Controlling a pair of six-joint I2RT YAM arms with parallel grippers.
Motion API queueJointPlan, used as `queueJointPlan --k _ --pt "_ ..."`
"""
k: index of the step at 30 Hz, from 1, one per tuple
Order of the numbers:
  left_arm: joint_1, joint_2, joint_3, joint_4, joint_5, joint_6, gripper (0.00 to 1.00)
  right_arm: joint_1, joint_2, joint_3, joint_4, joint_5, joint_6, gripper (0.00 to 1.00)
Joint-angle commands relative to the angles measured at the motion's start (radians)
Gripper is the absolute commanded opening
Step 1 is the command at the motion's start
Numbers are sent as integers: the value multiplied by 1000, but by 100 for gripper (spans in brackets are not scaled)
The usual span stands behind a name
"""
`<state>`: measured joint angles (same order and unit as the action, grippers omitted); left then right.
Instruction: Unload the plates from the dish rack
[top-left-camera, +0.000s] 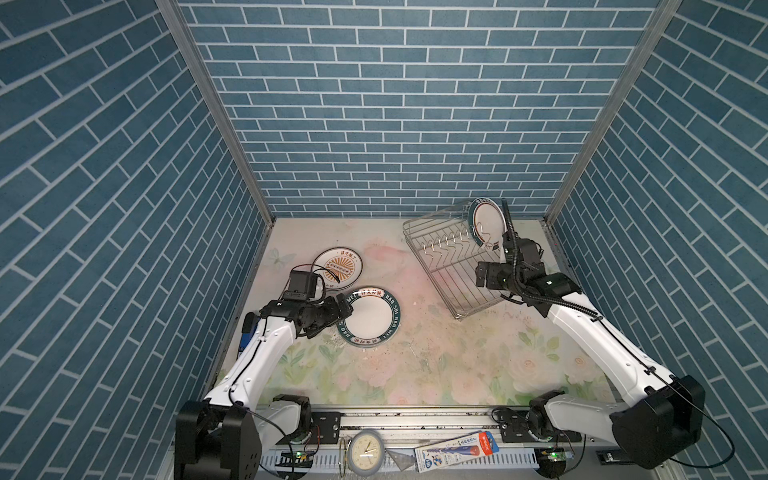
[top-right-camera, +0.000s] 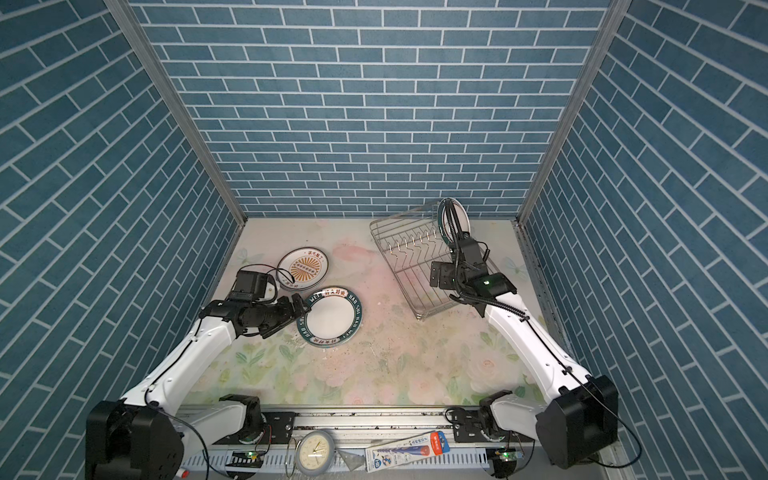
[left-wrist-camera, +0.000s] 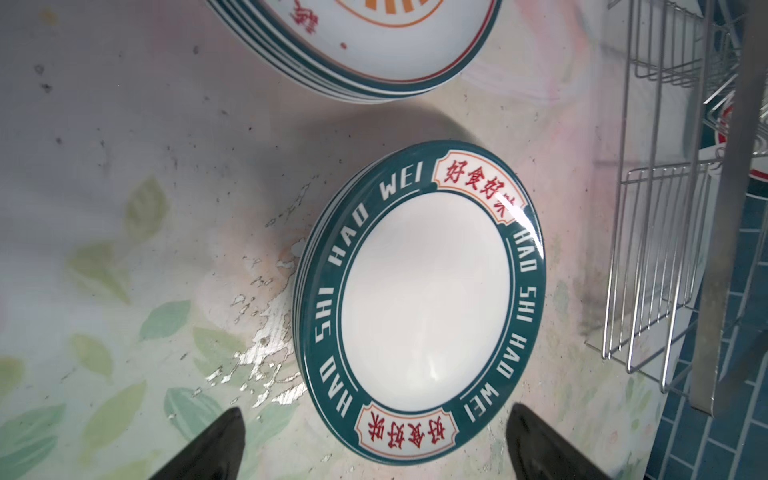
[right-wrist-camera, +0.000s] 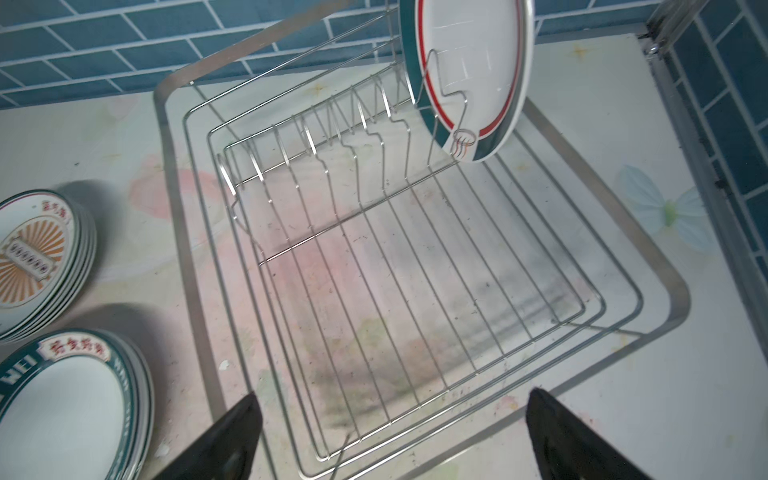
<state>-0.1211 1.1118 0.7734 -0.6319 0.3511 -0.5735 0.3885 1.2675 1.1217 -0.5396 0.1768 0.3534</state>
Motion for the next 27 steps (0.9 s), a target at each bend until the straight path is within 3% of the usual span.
queueJointPlan --k 1,8,15,27 --pt "-3 -7 30 -18 -12 8 99 -63 98 143 4 21 -121 99" --pt "-3 -72 40 -1 -7 2 99 -169 350 384 -12 42 -235 99" --pt "-3 -86 63 -6 -5 4 99 -260 478 511 55 -58 -334 99" --pt "-2 -96 65 -6 -9 -4 99 -321 681 722 24 -134 -357 94"
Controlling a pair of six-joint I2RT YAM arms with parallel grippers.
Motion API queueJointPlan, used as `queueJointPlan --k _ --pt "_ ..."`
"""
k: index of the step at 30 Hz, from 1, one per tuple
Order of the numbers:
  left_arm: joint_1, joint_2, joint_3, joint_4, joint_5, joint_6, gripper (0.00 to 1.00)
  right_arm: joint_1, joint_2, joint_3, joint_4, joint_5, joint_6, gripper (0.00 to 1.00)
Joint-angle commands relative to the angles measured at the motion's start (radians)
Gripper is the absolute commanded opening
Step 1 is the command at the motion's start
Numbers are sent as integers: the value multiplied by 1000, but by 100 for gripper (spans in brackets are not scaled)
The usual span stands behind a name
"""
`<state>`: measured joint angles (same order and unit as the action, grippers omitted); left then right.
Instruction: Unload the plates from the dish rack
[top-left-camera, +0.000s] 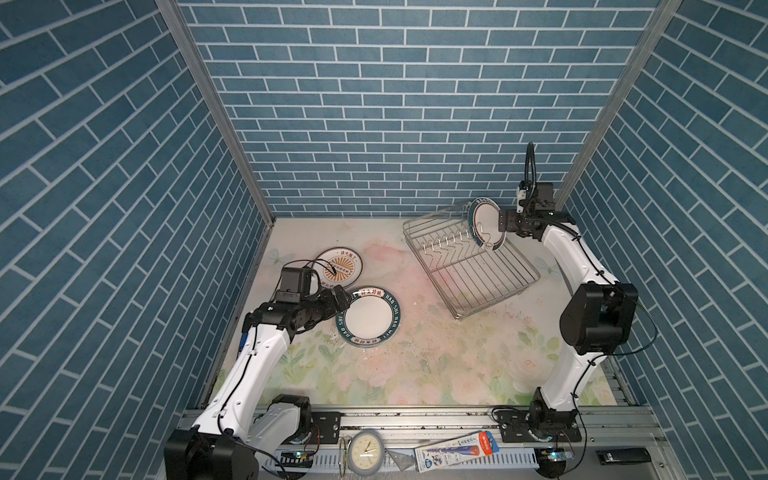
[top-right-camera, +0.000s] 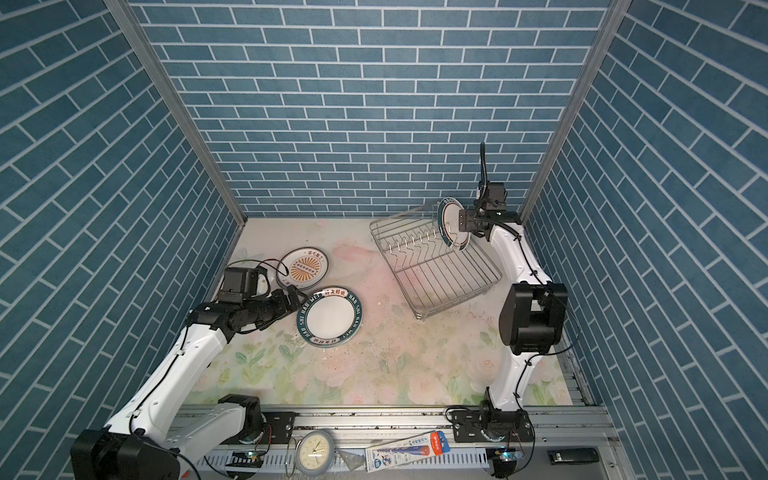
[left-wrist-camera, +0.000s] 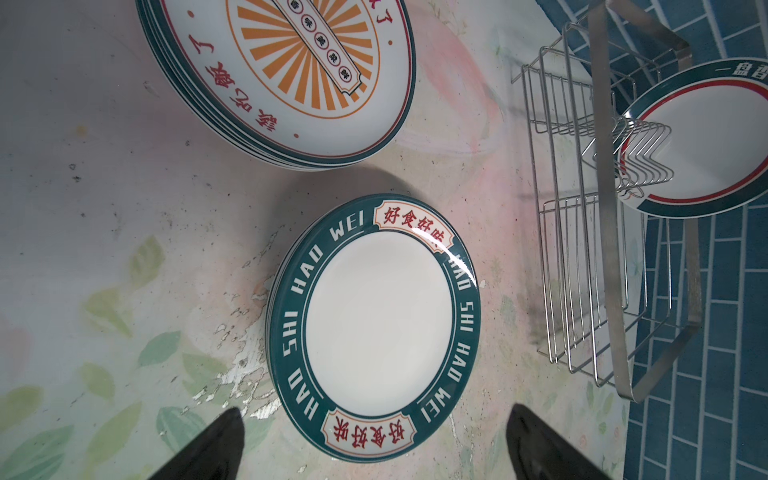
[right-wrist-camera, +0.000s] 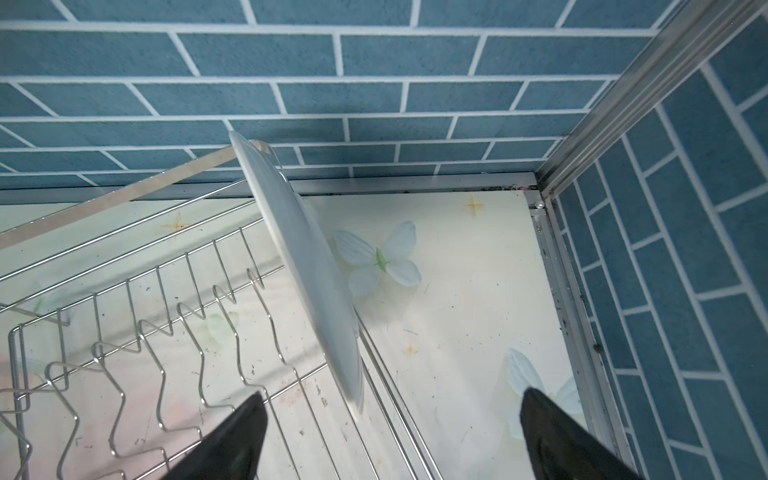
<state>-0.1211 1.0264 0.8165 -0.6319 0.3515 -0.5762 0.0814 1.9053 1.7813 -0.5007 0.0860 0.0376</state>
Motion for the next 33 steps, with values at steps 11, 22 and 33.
queueJointPlan --k 11,22,33 --pt "-2 -3 23 -5 -14 -1 99 -20 177 173 -11 -70 -38 74" --pt "-2 14 15 10 -7 -13 99 -18 265 196 62 -182 -44 41" --pt "-2 11 -9 33 10 -31 99 -16 156 -1 172 -180 -77 3"
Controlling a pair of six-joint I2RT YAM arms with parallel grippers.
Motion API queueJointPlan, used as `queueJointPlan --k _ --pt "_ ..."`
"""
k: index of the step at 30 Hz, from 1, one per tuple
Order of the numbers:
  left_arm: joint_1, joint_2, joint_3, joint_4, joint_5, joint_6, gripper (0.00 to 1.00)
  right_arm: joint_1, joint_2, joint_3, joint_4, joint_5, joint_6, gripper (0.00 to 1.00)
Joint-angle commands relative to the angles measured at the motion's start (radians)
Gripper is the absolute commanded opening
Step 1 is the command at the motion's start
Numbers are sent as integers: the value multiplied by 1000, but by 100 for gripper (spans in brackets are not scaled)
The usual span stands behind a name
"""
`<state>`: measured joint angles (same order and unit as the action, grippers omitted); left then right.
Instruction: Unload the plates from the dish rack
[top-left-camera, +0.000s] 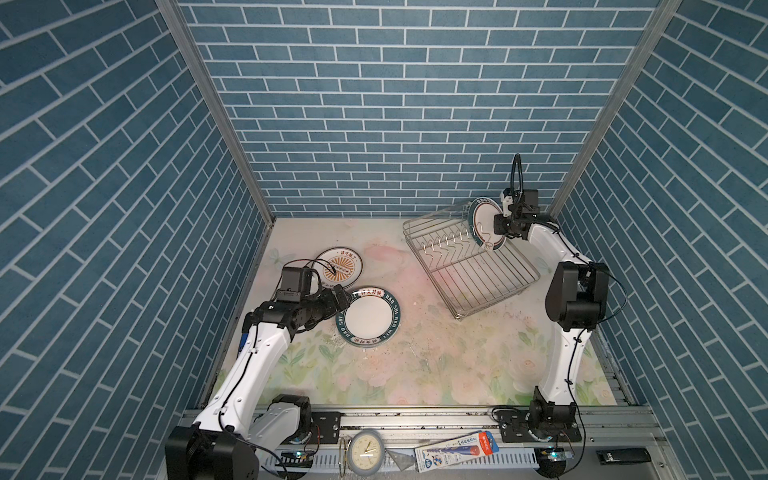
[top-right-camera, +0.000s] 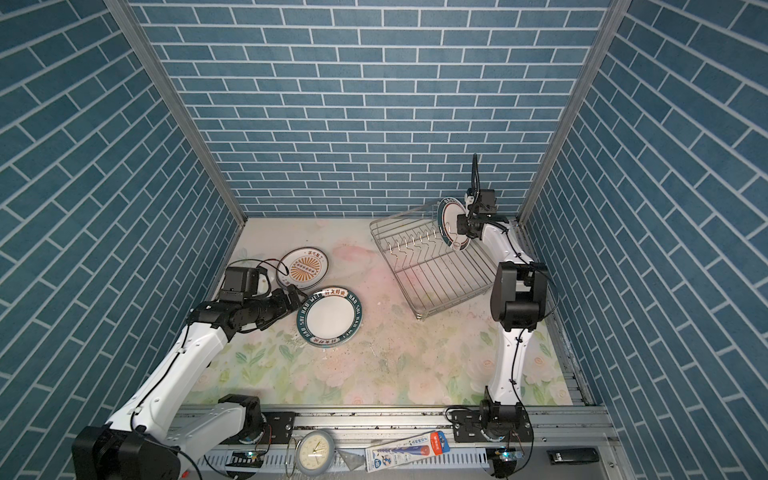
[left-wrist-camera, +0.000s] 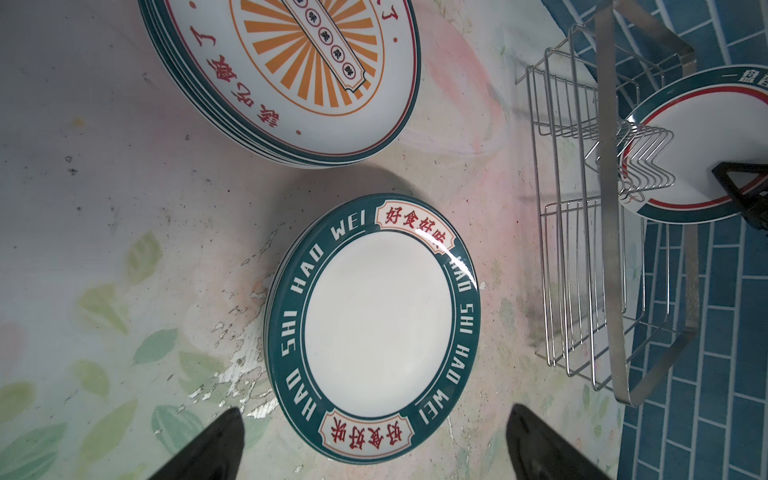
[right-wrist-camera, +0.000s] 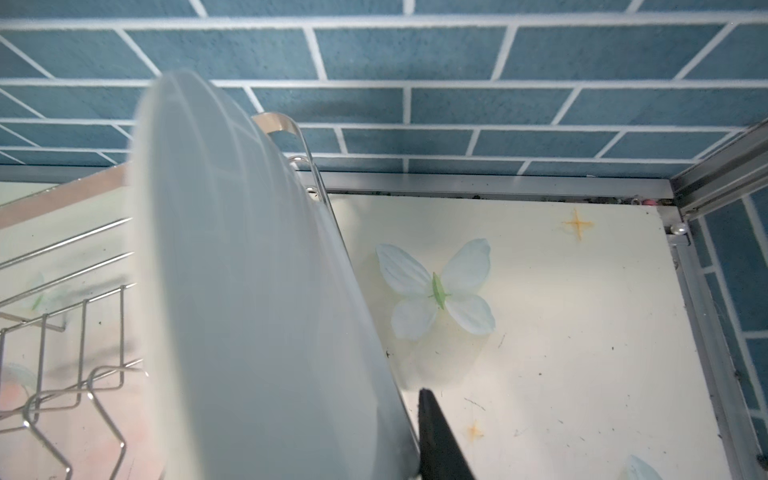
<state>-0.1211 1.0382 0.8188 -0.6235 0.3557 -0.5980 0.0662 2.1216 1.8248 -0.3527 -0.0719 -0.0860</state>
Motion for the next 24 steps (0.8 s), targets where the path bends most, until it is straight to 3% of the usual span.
queueJointPlan --k 1,9,24 --pt "-2 -1 -16 30 8 -13 99 -2 -65 -54 22 -22 41 0" --pt "-2 5 -21 33 20 -11 99 -3 -125 -145 41 -22 20 0" --pt "-3 42 -23 72 51 -18 99 -2 -403 -365 134 50 29 0"
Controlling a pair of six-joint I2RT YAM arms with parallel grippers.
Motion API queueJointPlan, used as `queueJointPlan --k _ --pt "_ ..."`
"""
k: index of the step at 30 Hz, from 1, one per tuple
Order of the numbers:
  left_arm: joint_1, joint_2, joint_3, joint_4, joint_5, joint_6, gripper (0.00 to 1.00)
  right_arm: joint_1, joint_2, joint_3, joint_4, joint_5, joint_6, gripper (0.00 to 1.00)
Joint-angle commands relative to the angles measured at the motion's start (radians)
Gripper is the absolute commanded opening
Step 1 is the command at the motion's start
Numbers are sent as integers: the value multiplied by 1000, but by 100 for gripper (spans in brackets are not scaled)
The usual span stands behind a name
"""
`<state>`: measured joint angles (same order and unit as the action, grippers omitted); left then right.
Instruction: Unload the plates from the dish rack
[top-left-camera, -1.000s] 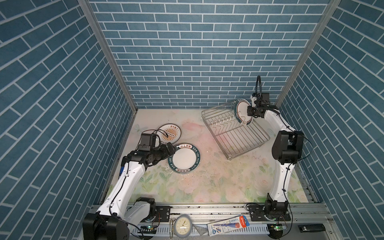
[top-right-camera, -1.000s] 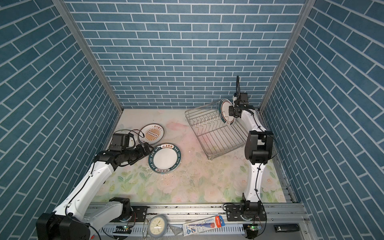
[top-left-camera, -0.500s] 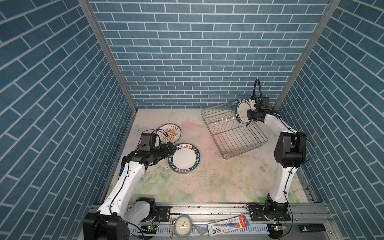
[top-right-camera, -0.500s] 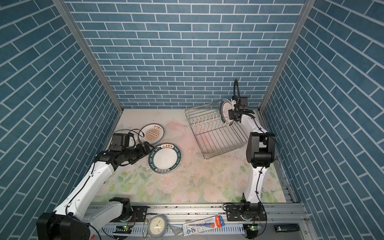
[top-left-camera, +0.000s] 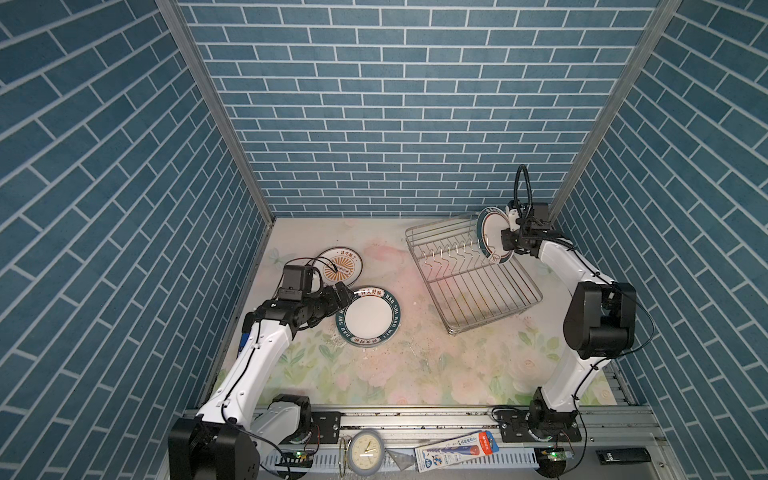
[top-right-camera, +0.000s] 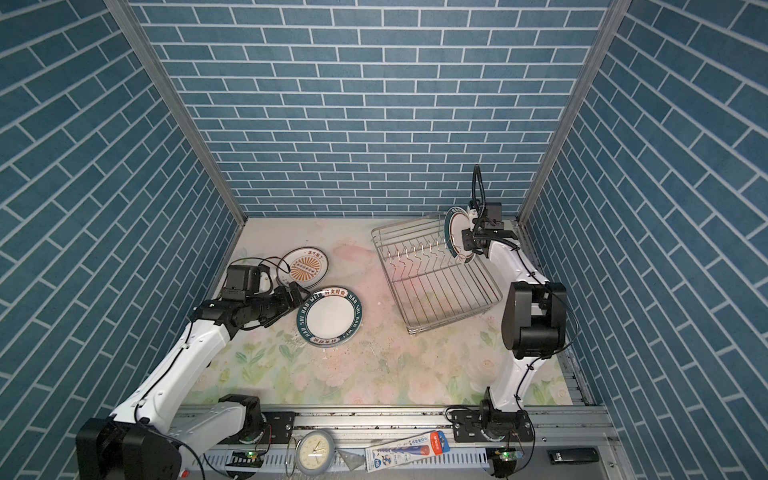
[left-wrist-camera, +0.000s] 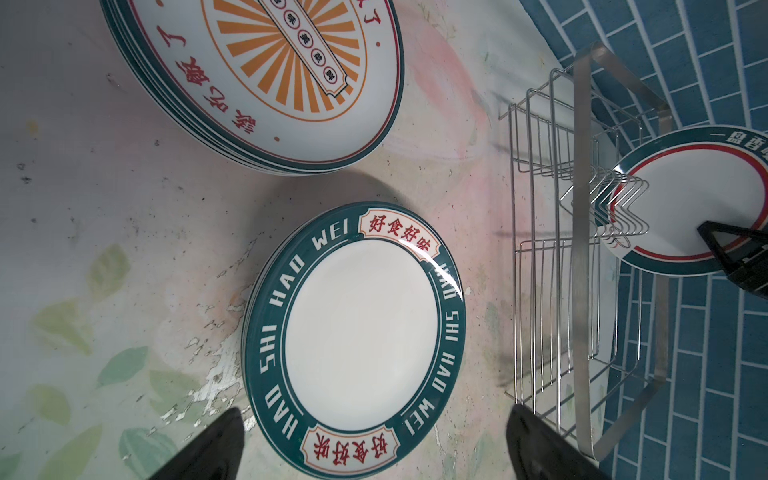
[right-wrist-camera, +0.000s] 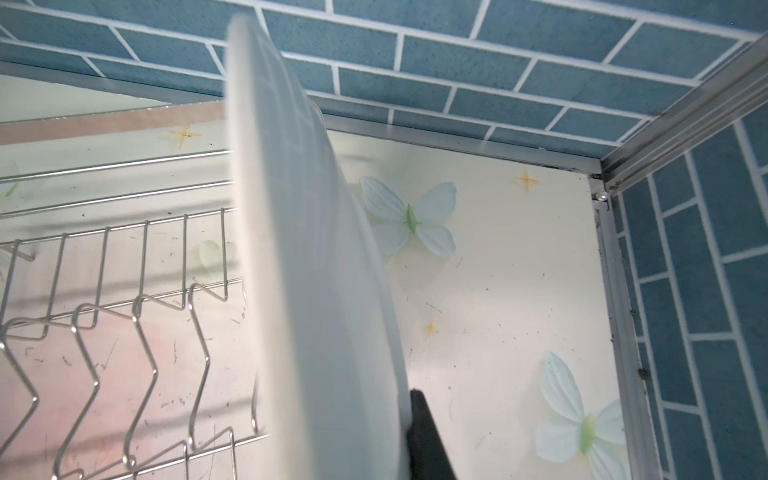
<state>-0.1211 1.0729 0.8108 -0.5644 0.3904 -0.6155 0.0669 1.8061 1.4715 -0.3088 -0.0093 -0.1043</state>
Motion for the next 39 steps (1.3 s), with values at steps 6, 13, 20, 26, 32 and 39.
queueJointPlan --k 6,13,20,26,32,39 --pt "-3 13 -19 24 22 -4 99 -1 -116 -25 137 16 60 0" --pt "-3 24 -20 35 18 0 99 -1 -214 -20 122 41 162 0" --pt "-14 33 -31 114 41 -14 99 1 -430 -122 64 -72 517 0" --pt "-53 39 -22 169 55 -26 99 4 -632 -394 222 -297 895 0" --pt "-141 32 -5 230 35 -46 99 86 -670 -578 417 -483 1138 0" --pt "-225 56 14 332 51 -71 99 256 -610 -636 569 -534 1238 0"
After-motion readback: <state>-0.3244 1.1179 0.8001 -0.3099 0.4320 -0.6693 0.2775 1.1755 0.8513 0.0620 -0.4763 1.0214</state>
